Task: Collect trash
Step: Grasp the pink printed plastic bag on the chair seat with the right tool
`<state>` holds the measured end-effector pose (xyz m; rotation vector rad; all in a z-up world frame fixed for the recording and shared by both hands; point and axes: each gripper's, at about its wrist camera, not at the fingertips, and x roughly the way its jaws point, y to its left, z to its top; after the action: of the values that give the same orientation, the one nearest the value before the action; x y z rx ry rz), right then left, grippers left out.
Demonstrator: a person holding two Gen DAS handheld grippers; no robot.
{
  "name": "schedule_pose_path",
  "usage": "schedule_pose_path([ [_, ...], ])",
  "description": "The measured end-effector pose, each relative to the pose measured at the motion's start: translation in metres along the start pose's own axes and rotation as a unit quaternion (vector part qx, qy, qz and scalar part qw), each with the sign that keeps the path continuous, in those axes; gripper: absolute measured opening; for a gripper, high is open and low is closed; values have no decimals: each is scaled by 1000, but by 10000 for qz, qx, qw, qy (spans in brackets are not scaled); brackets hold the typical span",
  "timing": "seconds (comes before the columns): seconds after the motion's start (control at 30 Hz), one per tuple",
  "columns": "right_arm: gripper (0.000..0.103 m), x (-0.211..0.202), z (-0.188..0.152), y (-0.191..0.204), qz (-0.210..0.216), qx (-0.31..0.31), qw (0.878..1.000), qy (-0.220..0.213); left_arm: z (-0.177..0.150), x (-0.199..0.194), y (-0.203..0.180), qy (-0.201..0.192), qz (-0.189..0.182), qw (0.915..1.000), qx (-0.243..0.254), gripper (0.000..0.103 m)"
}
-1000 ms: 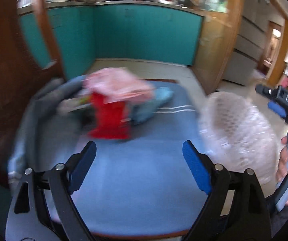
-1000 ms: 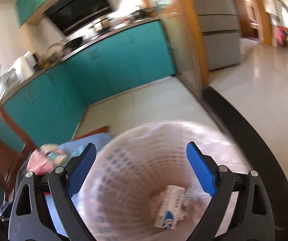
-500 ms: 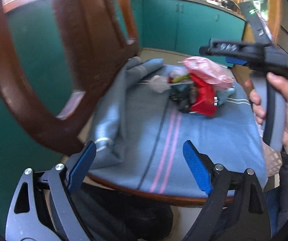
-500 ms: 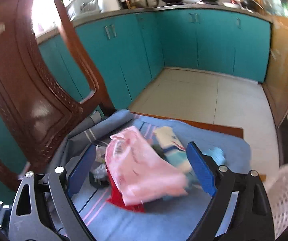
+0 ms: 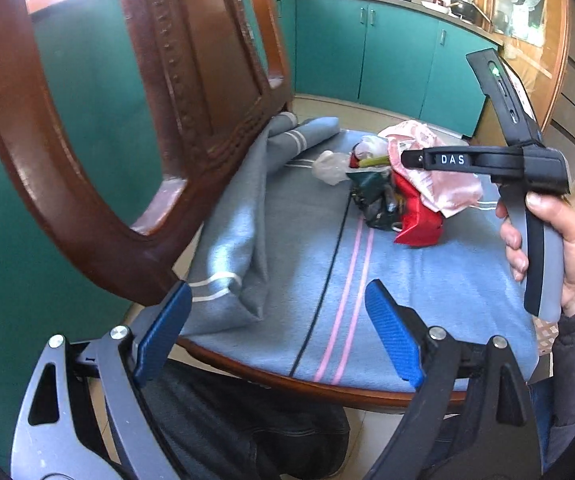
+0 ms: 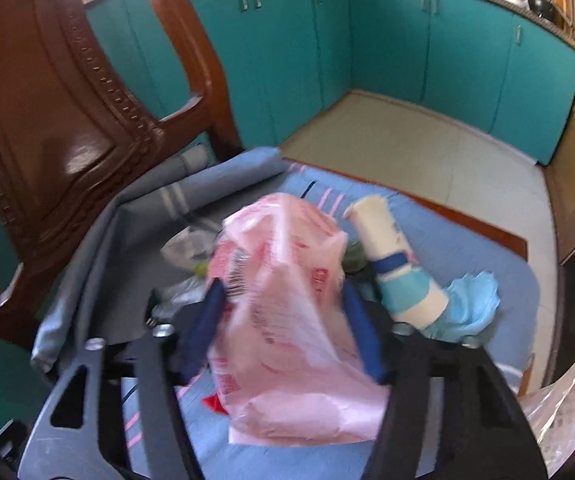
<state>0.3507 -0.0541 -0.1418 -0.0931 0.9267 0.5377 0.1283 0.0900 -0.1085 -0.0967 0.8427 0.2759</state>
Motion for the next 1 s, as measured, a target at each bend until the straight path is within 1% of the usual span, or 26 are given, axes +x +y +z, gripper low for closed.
schedule_pose_path([
  [0.13,47,-5,-12,1,261,18,9996,120,-1,-1,-6,16,-73,10000,31,88],
  [0.2,45,-9,-22,2,382,16,9991,181,-2,0,-8,35,-83,10000,41,88],
  [0.27,45,-14,-28,5,384,-29,9991,195,-4,1,-10,71,-91,9999,37,88],
  [0.4,44,-24,-44,8,563,-45,9980,266,-7,2,-11,112,-90,9999,44,88],
  [0.47,44,-25,-51,10,544,-80,9980,316,-8,3,-12,132,-83,9999,43,89],
  [0.6,44,-28,-68,12,282,-227,9984,424,-11,5,-16,184,-102,9998,73,89],
  [0.67,44,-30,-72,12,222,-253,9986,408,-12,5,-19,201,-125,9997,101,89],
  [0.77,50,-33,-76,9,221,-258,9986,398,-12,5,-24,205,-128,9996,146,89],
  [0.9,66,-33,-79,11,142,-299,9988,358,-13,4,-23,192,-93,9997,124,90],
  [0.93,69,-32,-79,12,77,-339,9988,356,-13,4,-22,195,-82,9997,108,90],
  [0.97,74,-31,-79,13,3,-375,9987,355,-13,4,-20,204,-67,9997,86,90],
  [1.0,77,-31,-81,14,-42,-401,9986,352,-14,4,-19,211,-57,9997,70,90],
])
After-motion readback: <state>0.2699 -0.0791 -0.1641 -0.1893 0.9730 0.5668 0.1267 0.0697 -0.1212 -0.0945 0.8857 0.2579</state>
